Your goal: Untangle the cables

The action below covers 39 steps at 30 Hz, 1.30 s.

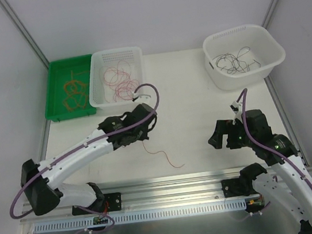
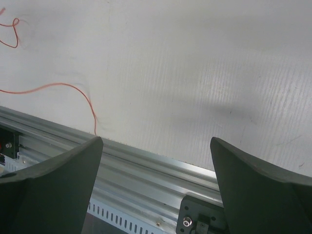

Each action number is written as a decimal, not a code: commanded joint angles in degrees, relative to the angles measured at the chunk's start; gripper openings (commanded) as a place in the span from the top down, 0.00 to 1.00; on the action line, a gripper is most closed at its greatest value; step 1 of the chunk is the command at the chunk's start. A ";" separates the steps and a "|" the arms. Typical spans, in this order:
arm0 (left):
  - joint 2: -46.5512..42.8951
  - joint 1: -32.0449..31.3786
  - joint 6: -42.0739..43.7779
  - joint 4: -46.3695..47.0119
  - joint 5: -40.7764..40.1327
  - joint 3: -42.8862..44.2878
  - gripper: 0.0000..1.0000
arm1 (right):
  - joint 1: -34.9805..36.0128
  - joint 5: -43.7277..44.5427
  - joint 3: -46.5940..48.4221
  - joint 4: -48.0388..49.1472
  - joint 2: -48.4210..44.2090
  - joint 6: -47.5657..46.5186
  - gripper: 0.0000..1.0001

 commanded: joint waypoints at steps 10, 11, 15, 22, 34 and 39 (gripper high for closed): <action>-13.05 16.64 19.57 -8.40 -4.92 20.40 0.99 | 0.21 0.03 0.52 1.48 1.23 0.34 0.03; -12.87 19.26 20.71 -8.48 -4.92 22.07 0.99 | 0.21 0.03 0.52 1.57 1.32 0.16 0.03; -10.68 26.03 26.16 -8.40 -3.69 32.69 0.98 | 0.30 -0.15 0.35 2.19 1.76 0.08 0.03; -0.76 36.59 32.76 -8.31 -2.63 50.90 0.99 | 0.21 -0.32 0.52 2.54 2.81 -0.98 0.03; 15.95 57.32 30.66 0.99 5.81 61.55 0.99 | 0.21 -2.43 -0.36 4.91 4.13 -2.12 0.03; 22.35 62.52 27.41 9.25 6.77 61.55 1.00 | 0.21 -2.87 0.00 5.53 4.92 -3.53 0.03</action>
